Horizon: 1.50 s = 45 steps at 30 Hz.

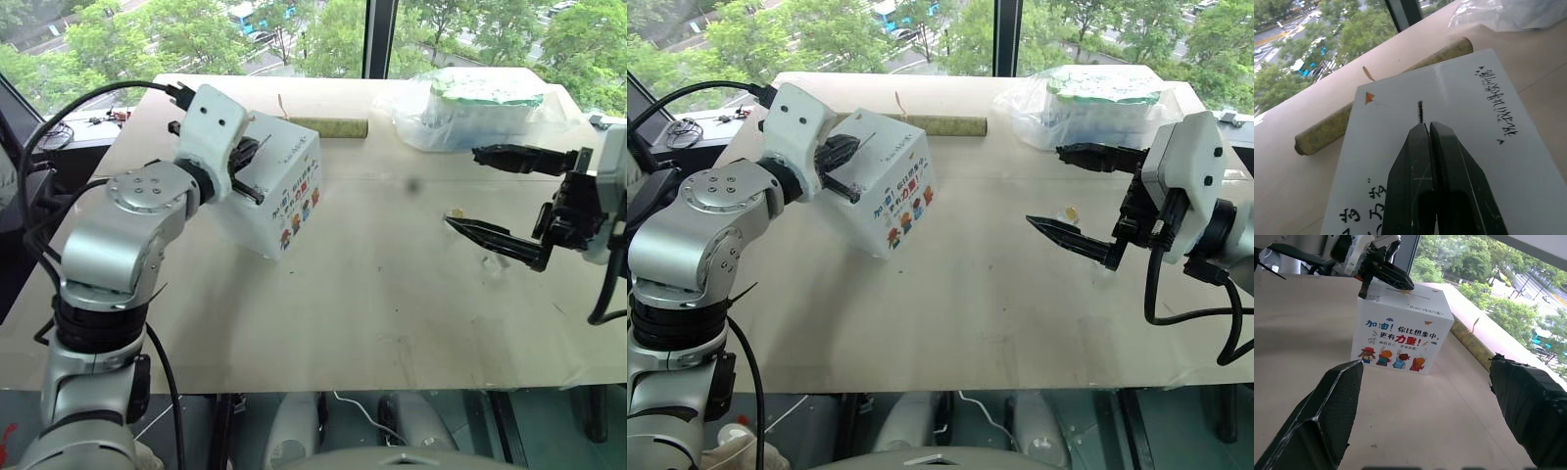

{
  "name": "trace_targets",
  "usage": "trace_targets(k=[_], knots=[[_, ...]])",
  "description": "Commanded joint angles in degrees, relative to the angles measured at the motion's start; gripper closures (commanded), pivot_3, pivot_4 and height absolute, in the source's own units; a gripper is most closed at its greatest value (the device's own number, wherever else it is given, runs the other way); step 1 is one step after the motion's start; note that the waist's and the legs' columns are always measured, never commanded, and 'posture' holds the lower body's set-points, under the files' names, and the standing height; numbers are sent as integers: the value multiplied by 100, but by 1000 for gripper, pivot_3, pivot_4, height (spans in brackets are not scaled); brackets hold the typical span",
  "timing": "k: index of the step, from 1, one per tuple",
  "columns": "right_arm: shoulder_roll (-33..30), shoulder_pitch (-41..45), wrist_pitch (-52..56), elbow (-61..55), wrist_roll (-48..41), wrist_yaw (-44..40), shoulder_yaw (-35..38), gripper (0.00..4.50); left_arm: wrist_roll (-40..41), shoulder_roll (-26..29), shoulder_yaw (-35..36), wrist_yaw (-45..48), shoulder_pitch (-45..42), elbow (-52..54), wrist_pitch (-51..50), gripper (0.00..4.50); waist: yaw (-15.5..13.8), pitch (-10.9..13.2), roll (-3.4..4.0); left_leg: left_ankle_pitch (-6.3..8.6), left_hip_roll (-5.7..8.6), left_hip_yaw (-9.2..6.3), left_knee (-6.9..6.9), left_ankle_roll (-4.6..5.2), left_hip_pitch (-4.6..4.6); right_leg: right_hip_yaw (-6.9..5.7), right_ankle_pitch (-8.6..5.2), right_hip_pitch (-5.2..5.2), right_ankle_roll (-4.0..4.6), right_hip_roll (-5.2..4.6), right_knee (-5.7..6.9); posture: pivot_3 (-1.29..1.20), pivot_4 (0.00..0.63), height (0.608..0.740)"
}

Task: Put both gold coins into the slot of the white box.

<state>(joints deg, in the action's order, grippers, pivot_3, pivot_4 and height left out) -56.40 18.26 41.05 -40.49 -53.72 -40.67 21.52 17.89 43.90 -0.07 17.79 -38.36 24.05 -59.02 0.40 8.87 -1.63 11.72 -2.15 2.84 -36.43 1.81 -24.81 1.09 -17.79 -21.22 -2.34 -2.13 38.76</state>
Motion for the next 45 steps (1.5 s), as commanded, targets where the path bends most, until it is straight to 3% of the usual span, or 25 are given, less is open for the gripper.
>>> trace_targets(k=[1, 8, 20, 45], knots=[[-106, 5, -104, -92, 21, 2, 260, 88, -430, 253, -161, -14, -116, 26, 125, 4500, 6, 0, 1, 0, 0, 1, 0, 0, 0, 1, 0, 0, 0, 0, 0, 0, 150, 740], [-157, 22, -85, -100, 6, -7, 236, 88, -573, 205, -266, 101, -139, 79, 10, 4500, 20, 0, 1, 1, -1, 2, 0, 1, 4, 5, 0, 0, 0, 0, 4, 0, 150, 740], [-269, 65, -63, -64, -25, -38, 160, 88, -22, -282, 377, 314, -129, 121, -963, 4500, 20, -1, 2, -1, 0, 2, -2, -1, 5, 5, 0, 1, 0, 1, 6, 0, 150, 740], [-317, 35, -2, -157, -2, 50, 94, 88, 291, -117, 447, 1026, -248, -380, -935, 4500, -4, -4, 5, -1, 0, 0, -5, -1, 10, 1, 0, 7, 0, -2, 9, 0, 150, 740]])
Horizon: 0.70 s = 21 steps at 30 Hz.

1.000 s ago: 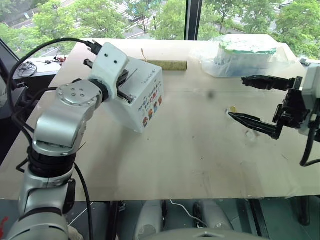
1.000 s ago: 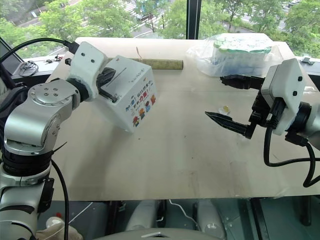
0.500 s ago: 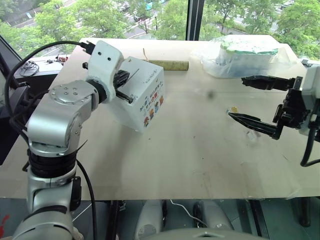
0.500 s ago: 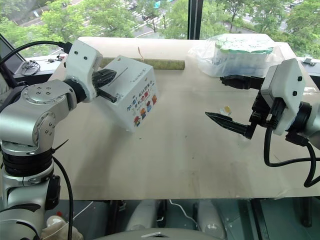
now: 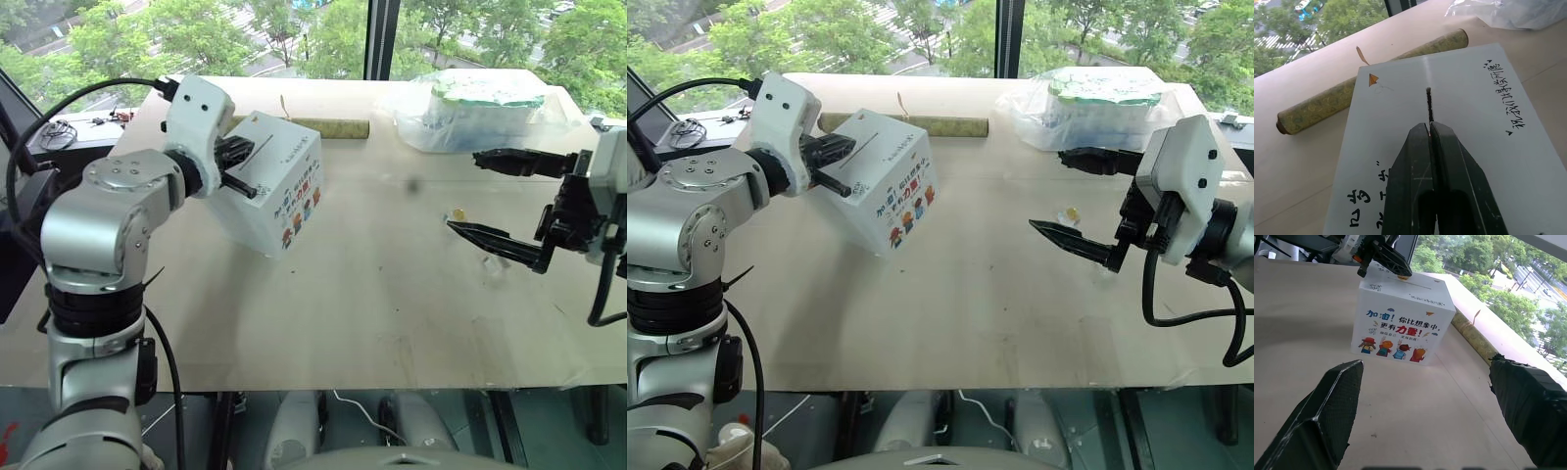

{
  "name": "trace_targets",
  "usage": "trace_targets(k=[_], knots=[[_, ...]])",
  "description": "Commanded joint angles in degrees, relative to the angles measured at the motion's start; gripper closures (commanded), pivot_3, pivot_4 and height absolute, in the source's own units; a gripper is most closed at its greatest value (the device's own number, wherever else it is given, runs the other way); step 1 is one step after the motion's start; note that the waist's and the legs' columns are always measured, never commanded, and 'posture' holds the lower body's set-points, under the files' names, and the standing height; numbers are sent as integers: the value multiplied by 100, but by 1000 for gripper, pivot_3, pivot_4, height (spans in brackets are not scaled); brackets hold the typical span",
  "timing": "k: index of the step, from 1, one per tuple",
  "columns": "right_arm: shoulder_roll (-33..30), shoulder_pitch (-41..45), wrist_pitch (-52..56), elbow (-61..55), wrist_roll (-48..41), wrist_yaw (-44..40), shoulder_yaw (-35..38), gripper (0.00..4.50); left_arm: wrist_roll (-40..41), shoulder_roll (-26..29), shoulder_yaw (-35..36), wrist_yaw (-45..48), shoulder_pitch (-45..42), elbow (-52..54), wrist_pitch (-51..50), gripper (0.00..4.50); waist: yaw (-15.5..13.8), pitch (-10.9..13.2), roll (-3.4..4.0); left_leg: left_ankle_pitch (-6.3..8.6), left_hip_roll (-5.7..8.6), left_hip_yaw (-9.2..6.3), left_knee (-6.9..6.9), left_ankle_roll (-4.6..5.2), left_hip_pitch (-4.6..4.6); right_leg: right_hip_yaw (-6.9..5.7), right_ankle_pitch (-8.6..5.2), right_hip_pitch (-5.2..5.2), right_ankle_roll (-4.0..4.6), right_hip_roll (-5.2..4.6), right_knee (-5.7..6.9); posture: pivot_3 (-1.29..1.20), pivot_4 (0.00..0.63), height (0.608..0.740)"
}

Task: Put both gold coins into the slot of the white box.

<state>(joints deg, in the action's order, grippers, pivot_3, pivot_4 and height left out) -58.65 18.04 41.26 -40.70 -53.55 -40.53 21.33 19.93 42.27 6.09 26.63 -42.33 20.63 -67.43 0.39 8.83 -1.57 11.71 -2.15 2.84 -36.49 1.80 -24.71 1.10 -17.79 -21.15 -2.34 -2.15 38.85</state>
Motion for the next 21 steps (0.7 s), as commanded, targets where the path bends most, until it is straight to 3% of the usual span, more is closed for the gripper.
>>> trace_targets(k=[1, 11, 21], knots=[[-91, 55, -22, -141, -18, 39, 112, 88, 72, 50, -182, 140, 154, -37, -79, 4500, -5, 0, 0, 0, 0, 0, 0, 0, -1, -1, 0, 0, 0, 0, 0, 0, 150, 740], [-74, 28, -9, -174, -17, 65, 128, 88, -277, 67, -156, -205, 46, -585, -158, 4500, -1, -4, 5, 2, 0, -2, -1, 3, 3, -1, 0, 2, 0, 0, 2, 0, 150, 740], [-55, -24, -36, -183, 4, 60, 133, 88, 28, 87, -133, 83, 79, -334, -361, 4500, 33, -9, 13, 4, -1, -2, -1, 6, 21, 0, 0, 20, 0, 0, 1, 0, 150, 740]])
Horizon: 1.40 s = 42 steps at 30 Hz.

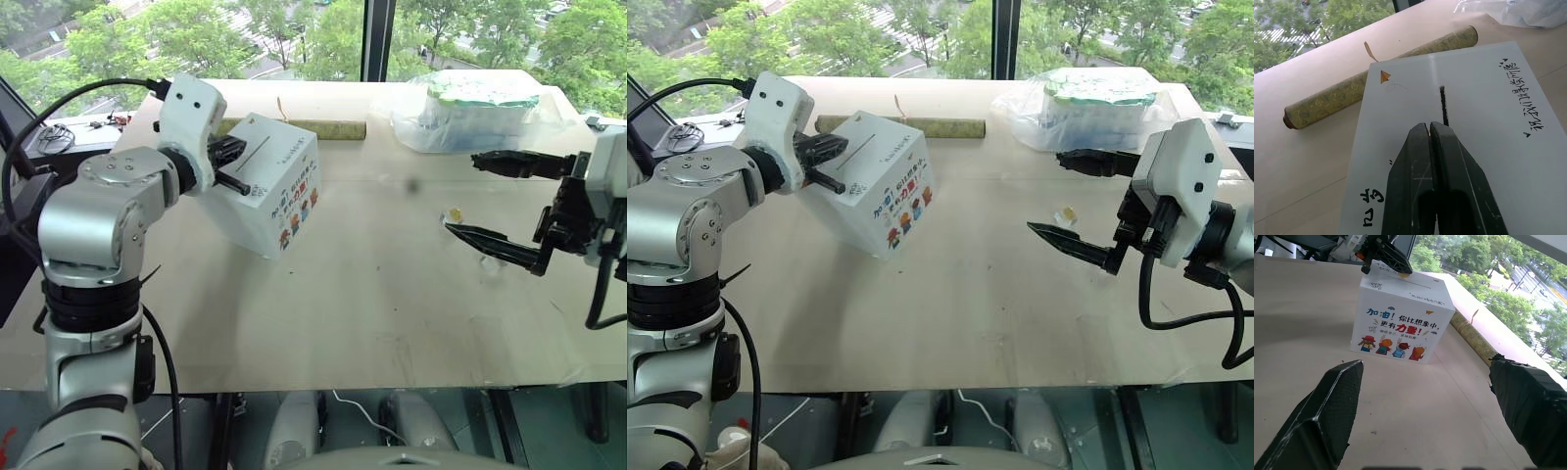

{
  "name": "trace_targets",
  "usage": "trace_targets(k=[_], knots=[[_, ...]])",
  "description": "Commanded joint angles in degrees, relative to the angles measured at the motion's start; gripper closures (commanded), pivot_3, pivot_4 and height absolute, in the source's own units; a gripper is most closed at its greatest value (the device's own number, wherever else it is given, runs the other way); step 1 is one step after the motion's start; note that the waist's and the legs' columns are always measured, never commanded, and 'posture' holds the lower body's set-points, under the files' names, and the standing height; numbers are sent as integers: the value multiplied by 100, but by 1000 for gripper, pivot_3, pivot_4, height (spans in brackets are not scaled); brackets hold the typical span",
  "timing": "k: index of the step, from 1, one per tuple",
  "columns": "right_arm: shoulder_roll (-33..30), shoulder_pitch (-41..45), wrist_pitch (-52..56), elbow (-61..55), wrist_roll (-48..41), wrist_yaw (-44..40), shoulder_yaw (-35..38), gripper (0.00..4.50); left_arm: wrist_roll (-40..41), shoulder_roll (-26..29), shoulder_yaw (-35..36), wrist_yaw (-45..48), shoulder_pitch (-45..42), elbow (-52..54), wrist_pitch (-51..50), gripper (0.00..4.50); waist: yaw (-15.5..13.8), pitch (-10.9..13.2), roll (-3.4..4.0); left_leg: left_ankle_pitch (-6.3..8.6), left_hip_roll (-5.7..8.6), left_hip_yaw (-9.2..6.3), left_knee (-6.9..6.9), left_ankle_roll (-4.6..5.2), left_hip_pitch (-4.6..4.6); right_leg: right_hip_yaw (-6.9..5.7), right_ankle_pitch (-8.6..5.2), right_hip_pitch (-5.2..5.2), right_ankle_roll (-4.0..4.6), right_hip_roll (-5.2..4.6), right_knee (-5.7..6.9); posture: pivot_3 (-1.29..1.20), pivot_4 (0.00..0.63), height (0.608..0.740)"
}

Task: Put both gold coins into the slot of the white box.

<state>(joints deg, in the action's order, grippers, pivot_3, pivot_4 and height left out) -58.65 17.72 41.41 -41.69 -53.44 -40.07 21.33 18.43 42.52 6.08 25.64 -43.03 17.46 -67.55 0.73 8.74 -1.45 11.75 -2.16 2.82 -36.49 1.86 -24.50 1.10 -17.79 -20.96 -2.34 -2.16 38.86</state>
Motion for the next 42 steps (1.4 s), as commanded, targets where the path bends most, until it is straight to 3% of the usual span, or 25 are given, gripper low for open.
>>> trace_targets(k=[1, 12, 26, 42], knots=[[-49, 8, -51, -88, -15, 19, 136, 88, 257, 96, -182, 308, 193, 113, -313, 4500, 0, 0, 0, 0, 0, 0, 0, 0, 0, 0, 0, 0, 0, 0, 0, 0, 150, 740], [-73, -134, -80, -95, -168, -111, 287, 88, 390, 66, -245, 363, 192, 352, -369, 4500, -37, 0, 0, 0, 2, -4, 0, 0, -3, -7, 0, 4, 0, -4, -4, 0, 150, 740], [-61, -187, -96, -112, -248, -202, 367, 88, -21, -139, -458, -103, -102, -183, -470, 4500, -69, 0, 0, 1, 2, -6, -1, 2, 13, -10, 0, 23, 0, -4, -4, 0, 150, 740], [-350, -32, 23, 116, -569, -409, 377, 88, -649, 267, -963, -504, 533, 1427, -6, 4500, -28, 5, -6, 1, 1, -6, 3, 1, 3, -9, 0, 21, 0, -9, -23, 0, 150, 740]])
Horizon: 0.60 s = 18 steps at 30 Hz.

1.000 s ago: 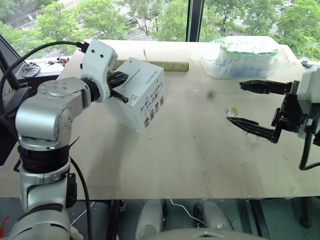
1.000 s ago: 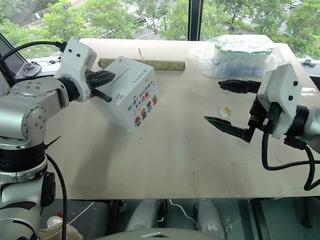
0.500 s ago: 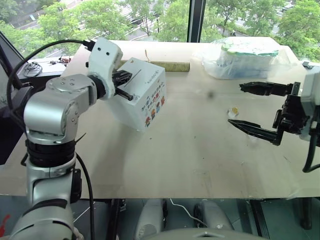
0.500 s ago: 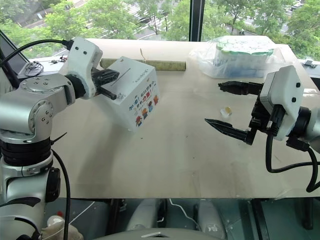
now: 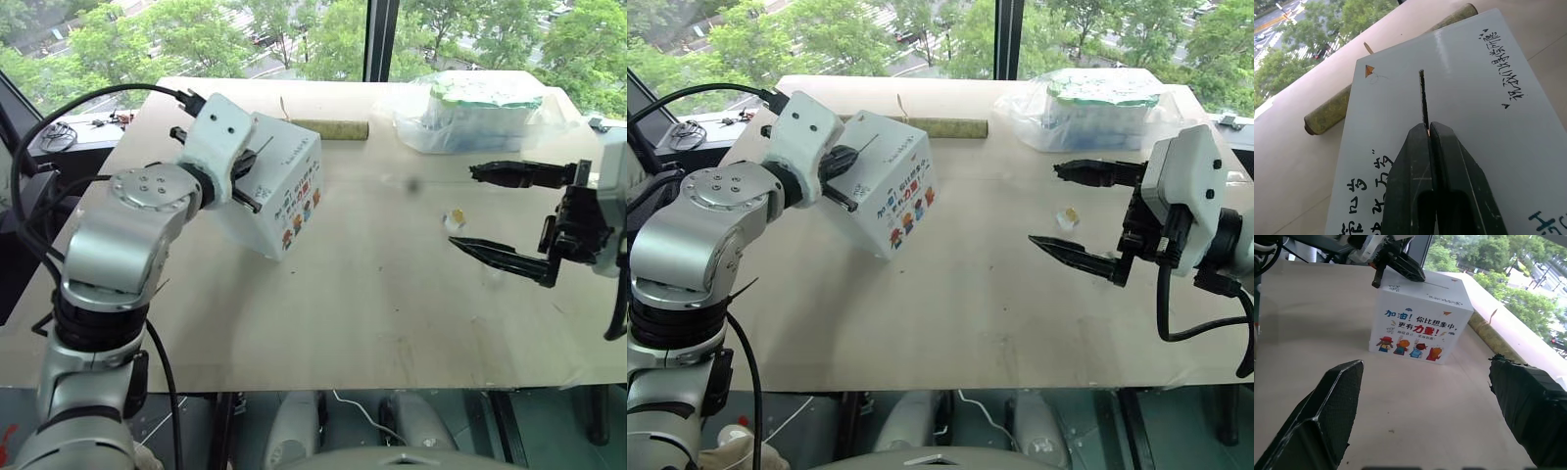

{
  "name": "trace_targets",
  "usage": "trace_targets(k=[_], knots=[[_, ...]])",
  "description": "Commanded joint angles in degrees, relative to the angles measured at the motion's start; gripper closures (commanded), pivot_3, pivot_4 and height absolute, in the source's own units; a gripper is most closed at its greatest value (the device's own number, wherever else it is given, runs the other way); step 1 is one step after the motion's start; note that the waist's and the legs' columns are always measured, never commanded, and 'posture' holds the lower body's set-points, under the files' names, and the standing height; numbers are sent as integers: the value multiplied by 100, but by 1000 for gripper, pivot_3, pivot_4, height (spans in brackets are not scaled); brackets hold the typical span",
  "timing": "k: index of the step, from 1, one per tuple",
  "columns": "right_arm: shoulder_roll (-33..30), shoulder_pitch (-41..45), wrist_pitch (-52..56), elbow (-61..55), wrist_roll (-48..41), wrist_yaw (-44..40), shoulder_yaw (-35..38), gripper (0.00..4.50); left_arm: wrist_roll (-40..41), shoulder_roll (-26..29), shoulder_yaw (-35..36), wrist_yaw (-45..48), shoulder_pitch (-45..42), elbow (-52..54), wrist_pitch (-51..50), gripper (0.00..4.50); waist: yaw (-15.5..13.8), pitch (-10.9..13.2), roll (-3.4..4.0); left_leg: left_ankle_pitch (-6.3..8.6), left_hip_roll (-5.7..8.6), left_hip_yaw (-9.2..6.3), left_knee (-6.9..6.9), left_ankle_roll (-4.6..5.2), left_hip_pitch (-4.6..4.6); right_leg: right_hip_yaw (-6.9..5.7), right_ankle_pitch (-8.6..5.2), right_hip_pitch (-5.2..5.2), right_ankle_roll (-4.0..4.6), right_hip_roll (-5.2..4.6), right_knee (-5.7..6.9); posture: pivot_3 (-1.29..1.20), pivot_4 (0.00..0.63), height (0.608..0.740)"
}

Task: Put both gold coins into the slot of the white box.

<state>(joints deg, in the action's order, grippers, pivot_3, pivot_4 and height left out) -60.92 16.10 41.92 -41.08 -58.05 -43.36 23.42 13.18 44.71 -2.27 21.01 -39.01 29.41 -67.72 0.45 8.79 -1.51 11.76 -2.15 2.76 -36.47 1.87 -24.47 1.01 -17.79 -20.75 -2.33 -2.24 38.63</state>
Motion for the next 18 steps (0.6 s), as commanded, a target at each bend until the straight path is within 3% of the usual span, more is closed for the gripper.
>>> trace_targets(k=[1, 11, 15, 16, 17, 18], knots=[[-149, 141, -17, 75, -120, -112, 175, 88, -121, -3, -102, -63, 142, 247, -31, 4500, 0, 0, 0, 0, 0, 0, 0, 0, -1, 0, 0, 0, 0, 0, -4, 0, 150, 740], [-228, 237, 4, 157, -144, -165, 118, 88, 273, -609, 488, 155, -45, -186, -333, 4500, -73, 0, 0, 0, 2, -8, -2, 1, -11, -13, 0, 0, -1, 2, -13, 0, 150, 740], [-223, 172, 25, 91, -155, -100, 181, 0, 303, -581, 530, 228, -5, -40, -181, 3246, -111, 0, 0, 0, 1, -8, -1, 0, -12, -13, 0, -1, 0, 1, -13, 0, 150, 740], [-215, 143, 33, 64, -154, -70, 199, 0, 332, -588, 560, 268, 14, 55, -57, 3152, -118, 0, 0, 0, 1, -8, -1, 0, -12, -13, 0, -1, 0, 1, -13, 0, 150, 740], [-205, 122, 44, 53, -159, -40, 210, 0, 353, -596, 588, 299, 33, 133, 70, 2471, -123, 0, 0, 0, 1, -9, -1, 0, -13, -13, 0, -1, 0, 1, -13, 0, 150, 740], [-192, 101, 75, 43, -195, 15, 223, 0, 486, -688, 719, 353, 31, 237, 121, 2471, -124, 0, -1, 0, 1, -9, -2, 0, -14, -13, 0, -1, 0, 0, -14, 0, 150, 740]])
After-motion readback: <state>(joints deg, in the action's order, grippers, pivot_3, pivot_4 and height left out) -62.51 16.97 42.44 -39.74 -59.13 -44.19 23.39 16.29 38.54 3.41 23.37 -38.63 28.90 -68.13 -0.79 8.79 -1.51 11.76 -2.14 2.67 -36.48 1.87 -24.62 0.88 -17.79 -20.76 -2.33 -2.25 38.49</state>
